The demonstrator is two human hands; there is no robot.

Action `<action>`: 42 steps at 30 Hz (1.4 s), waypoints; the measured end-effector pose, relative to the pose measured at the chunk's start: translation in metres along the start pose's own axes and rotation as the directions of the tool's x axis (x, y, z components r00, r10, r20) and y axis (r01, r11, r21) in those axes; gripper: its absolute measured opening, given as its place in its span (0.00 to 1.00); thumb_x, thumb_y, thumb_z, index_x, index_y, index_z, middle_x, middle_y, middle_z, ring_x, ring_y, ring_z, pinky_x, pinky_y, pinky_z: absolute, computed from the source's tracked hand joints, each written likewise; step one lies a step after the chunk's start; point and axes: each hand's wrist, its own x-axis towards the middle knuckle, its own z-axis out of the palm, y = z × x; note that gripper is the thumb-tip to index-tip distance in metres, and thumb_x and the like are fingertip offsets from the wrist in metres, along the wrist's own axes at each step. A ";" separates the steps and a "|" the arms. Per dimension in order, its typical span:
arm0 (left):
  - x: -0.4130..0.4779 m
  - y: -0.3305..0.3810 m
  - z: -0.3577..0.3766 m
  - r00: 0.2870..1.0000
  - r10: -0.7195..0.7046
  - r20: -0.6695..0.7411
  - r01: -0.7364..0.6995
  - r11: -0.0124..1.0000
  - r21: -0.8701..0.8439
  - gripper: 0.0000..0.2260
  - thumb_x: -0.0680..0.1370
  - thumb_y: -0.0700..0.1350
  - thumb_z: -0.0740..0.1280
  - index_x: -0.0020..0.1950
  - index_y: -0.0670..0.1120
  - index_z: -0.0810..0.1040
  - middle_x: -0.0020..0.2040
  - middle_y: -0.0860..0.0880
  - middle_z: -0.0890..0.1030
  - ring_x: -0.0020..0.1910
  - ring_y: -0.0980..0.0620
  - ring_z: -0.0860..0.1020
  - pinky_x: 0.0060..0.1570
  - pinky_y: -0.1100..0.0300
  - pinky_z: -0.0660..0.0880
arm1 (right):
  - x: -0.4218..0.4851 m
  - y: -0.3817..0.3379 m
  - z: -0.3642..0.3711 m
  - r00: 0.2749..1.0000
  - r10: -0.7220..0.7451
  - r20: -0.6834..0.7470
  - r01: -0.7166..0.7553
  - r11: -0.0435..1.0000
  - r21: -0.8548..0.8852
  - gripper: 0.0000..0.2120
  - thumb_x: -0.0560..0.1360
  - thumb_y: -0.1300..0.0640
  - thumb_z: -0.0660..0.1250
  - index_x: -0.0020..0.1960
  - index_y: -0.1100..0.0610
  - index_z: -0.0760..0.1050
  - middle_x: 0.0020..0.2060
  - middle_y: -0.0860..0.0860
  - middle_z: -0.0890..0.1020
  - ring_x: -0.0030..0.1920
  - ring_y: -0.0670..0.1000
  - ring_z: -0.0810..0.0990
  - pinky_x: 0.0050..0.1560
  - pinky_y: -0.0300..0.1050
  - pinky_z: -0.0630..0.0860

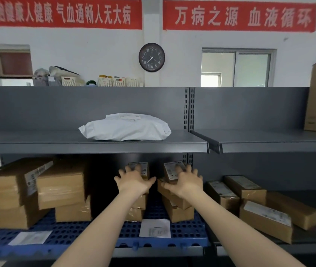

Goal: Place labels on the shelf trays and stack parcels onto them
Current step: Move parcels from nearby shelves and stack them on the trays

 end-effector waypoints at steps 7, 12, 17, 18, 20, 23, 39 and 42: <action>-0.016 -0.009 -0.014 0.992 0.053 -0.113 -0.074 0.979 -0.191 0.37 0.72 0.70 0.57 0.76 0.52 0.58 0.73 0.41 0.63 0.70 0.38 0.61 0.64 0.45 0.64 | -0.019 -0.011 -0.016 0.976 -0.101 -0.194 0.113 0.992 0.054 0.40 0.71 0.29 0.56 0.76 0.51 0.56 0.72 0.61 0.62 0.71 0.62 0.59 0.68 0.57 0.61; -0.026 -0.033 -0.019 0.974 -0.012 -0.226 -0.084 0.906 -0.415 0.29 0.77 0.63 0.55 0.73 0.47 0.63 0.70 0.39 0.68 0.68 0.38 0.65 0.62 0.45 0.68 | -0.037 -0.036 -0.016 0.921 -0.157 -0.356 0.275 0.909 0.312 0.29 0.78 0.38 0.54 0.72 0.53 0.63 0.66 0.58 0.71 0.66 0.58 0.69 0.60 0.51 0.70; -0.028 -0.059 -0.005 0.983 -0.109 -0.150 0.001 0.811 -0.586 0.28 0.79 0.62 0.53 0.75 0.48 0.60 0.71 0.38 0.66 0.69 0.38 0.66 0.65 0.44 0.64 | -0.046 -0.064 0.014 0.986 -0.044 -0.163 0.148 0.684 0.714 0.29 0.79 0.39 0.50 0.74 0.54 0.59 0.68 0.59 0.71 0.66 0.59 0.70 0.63 0.50 0.68; -0.027 -0.062 0.000 0.983 -0.125 -0.132 0.021 0.799 -0.601 0.28 0.79 0.62 0.52 0.75 0.49 0.60 0.72 0.38 0.66 0.69 0.38 0.66 0.65 0.44 0.64 | -0.045 -0.066 0.023 0.994 -0.025 -0.105 0.096 0.660 0.746 0.29 0.79 0.38 0.49 0.75 0.53 0.58 0.69 0.59 0.70 0.67 0.59 0.70 0.64 0.51 0.68; -0.027 -0.066 0.010 0.985 -0.138 -0.104 0.046 0.787 -0.615 0.28 0.79 0.63 0.52 0.75 0.49 0.59 0.72 0.38 0.65 0.69 0.38 0.67 0.65 0.45 0.64 | -0.043 -0.068 0.042 1.000 0.009 0.012 -0.015 0.612 0.791 0.32 0.78 0.36 0.48 0.76 0.52 0.55 0.71 0.58 0.67 0.69 0.59 0.67 0.67 0.52 0.65; -0.027 -0.069 0.029 0.989 -0.134 -0.058 0.060 0.734 -0.677 0.32 0.77 0.66 0.52 0.76 0.51 0.57 0.73 0.39 0.64 0.69 0.39 0.67 0.65 0.47 0.65 | -0.038 -0.073 0.065 0.989 0.038 0.144 -0.142 0.527 0.838 0.35 0.76 0.31 0.46 0.77 0.48 0.51 0.73 0.55 0.64 0.71 0.58 0.65 0.69 0.54 0.61; 0.000 -0.079 0.062 0.994 0.058 0.088 0.056 0.423 -0.904 0.34 0.71 0.69 0.57 0.75 0.58 0.60 0.68 0.48 0.73 0.66 0.48 0.72 0.68 0.48 0.66 | -0.015 -0.106 0.101 0.974 -0.063 0.218 -0.186 0.331 0.925 0.37 0.74 0.30 0.50 0.76 0.42 0.41 0.73 0.51 0.65 0.69 0.56 0.68 0.63 0.48 0.65; 0.001 -0.081 0.065 0.992 0.066 0.110 0.076 0.387 -0.919 0.34 0.72 0.67 0.59 0.76 0.58 0.56 0.69 0.50 0.72 0.64 0.50 0.72 0.63 0.55 0.67 | -0.013 -0.103 0.100 0.976 -0.070 0.206 -0.172 0.330 0.928 0.39 0.74 0.32 0.55 0.76 0.41 0.37 0.73 0.51 0.65 0.69 0.56 0.68 0.65 0.50 0.66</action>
